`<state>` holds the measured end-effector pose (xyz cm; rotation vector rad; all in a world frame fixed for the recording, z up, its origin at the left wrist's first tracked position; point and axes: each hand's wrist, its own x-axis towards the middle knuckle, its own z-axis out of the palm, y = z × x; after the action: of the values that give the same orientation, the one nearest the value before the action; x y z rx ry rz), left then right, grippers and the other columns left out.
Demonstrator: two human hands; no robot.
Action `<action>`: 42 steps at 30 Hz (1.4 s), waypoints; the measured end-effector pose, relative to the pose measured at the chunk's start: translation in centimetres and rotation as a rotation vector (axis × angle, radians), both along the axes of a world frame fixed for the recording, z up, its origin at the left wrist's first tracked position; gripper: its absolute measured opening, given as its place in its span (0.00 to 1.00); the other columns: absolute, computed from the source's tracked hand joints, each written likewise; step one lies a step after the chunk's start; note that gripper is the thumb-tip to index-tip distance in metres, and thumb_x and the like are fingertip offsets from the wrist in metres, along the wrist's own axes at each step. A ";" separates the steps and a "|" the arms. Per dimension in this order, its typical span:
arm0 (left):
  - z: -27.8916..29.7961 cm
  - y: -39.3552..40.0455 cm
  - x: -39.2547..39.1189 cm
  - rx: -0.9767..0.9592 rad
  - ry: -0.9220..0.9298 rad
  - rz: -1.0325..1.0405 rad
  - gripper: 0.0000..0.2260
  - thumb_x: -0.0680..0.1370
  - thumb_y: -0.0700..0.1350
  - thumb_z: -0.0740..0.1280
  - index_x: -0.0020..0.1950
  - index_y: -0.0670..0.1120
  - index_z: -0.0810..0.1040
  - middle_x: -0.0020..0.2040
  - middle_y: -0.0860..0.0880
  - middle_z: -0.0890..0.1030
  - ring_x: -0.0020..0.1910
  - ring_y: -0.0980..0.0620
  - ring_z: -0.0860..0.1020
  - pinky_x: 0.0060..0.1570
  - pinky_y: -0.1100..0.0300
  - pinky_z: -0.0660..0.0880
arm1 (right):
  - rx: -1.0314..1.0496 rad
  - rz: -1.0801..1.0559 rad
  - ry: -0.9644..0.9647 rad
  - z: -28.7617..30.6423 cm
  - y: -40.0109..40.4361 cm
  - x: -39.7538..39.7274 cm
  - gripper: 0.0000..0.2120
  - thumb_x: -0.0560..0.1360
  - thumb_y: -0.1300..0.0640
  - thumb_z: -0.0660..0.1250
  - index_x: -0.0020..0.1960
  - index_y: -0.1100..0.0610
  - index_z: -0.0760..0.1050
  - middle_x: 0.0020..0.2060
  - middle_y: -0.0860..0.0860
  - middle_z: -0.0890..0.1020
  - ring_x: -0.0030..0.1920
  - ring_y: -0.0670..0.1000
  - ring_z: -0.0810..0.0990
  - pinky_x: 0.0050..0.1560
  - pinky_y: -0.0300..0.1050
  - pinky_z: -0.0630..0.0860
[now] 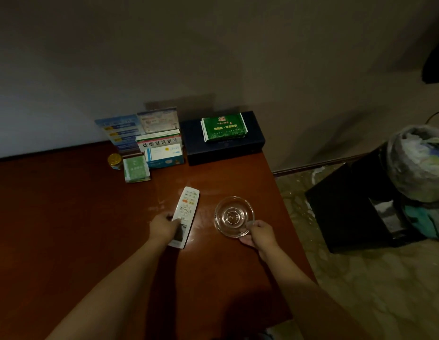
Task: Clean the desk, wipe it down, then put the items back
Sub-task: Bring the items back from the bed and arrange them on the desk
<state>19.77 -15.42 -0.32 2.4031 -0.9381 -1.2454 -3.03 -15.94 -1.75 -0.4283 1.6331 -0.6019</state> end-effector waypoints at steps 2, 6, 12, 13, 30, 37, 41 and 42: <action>0.4 -0.1 -0.1 -0.004 -0.051 -0.021 0.13 0.78 0.39 0.64 0.63 0.39 0.74 0.61 0.40 0.77 0.59 0.43 0.77 0.51 0.56 0.74 | 0.002 0.010 -0.016 0.1 -0.1 -0.2 0.07 0.79 0.65 0.60 0.42 0.60 0.71 0.40 0.57 0.79 0.37 0.53 0.79 0.31 0.38 0.79; 1.3 -0.9 -1.5 -0.156 -0.191 -0.051 0.13 0.79 0.38 0.61 0.62 0.39 0.73 0.62 0.39 0.72 0.58 0.44 0.74 0.50 0.60 0.71 | -0.019 -0.027 -0.041 0.3 -0.9 -0.4 0.06 0.79 0.66 0.60 0.43 0.61 0.71 0.37 0.57 0.78 0.35 0.53 0.78 0.26 0.36 0.77; 1.5 -3.3 -7.2 -0.018 0.206 -0.157 0.09 0.79 0.40 0.61 0.57 0.41 0.76 0.52 0.42 0.80 0.46 0.46 0.78 0.50 0.55 0.77 | 0.000 -0.102 -0.116 -0.1 -1.6 -0.7 0.09 0.78 0.61 0.63 0.57 0.65 0.72 0.49 0.63 0.80 0.40 0.56 0.81 0.33 0.41 0.81; 1.4 -3.6 -8.1 -0.002 0.304 -0.089 0.07 0.79 0.39 0.61 0.54 0.41 0.76 0.51 0.42 0.80 0.48 0.44 0.79 0.53 0.52 0.77 | -0.001 -0.109 -0.122 -0.1 -1.7 -0.8 0.10 0.79 0.60 0.63 0.57 0.65 0.72 0.51 0.63 0.80 0.42 0.58 0.82 0.36 0.43 0.81; -0.5 -14.5 -11.9 -0.007 0.595 0.141 0.10 0.75 0.31 0.58 0.48 0.44 0.74 0.36 0.44 0.77 0.34 0.48 0.76 0.45 0.47 0.77 | -0.077 -0.092 -0.113 0.4 -13.0 -3.9 0.14 0.79 0.61 0.58 0.63 0.65 0.72 0.47 0.58 0.79 0.39 0.53 0.79 0.41 0.42 0.77; -0.8 -16.1 -11.5 -0.046 0.581 0.148 0.12 0.76 0.30 0.58 0.46 0.46 0.75 0.35 0.45 0.77 0.31 0.49 0.76 0.45 0.47 0.77 | -0.068 -0.069 -0.113 0.4 -15.2 -3.7 0.12 0.79 0.63 0.59 0.61 0.65 0.72 0.41 0.56 0.79 0.39 0.54 0.79 0.45 0.45 0.77; -0.9 -16.6 -11.2 -0.051 0.578 0.131 0.12 0.76 0.30 0.58 0.45 0.46 0.76 0.34 0.45 0.77 0.31 0.49 0.75 0.49 0.45 0.77 | -0.066 -0.069 -0.104 0.3 -15.6 -3.5 0.13 0.79 0.62 0.59 0.62 0.64 0.72 0.42 0.57 0.80 0.40 0.54 0.79 0.47 0.46 0.78; -1.0 -16.7 -11.1 -0.054 0.580 0.123 0.12 0.76 0.30 0.58 0.48 0.45 0.77 0.35 0.45 0.78 0.31 0.48 0.76 0.48 0.46 0.77 | -0.069 -0.063 -0.104 0.4 -15.5 -3.4 0.13 0.79 0.62 0.59 0.62 0.64 0.72 0.43 0.57 0.80 0.40 0.54 0.79 0.47 0.46 0.78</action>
<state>8.65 -32.10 -1.31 1.8492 -0.6240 -1.7008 -6.45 -31.49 -1.36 -0.3906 1.5342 -0.7183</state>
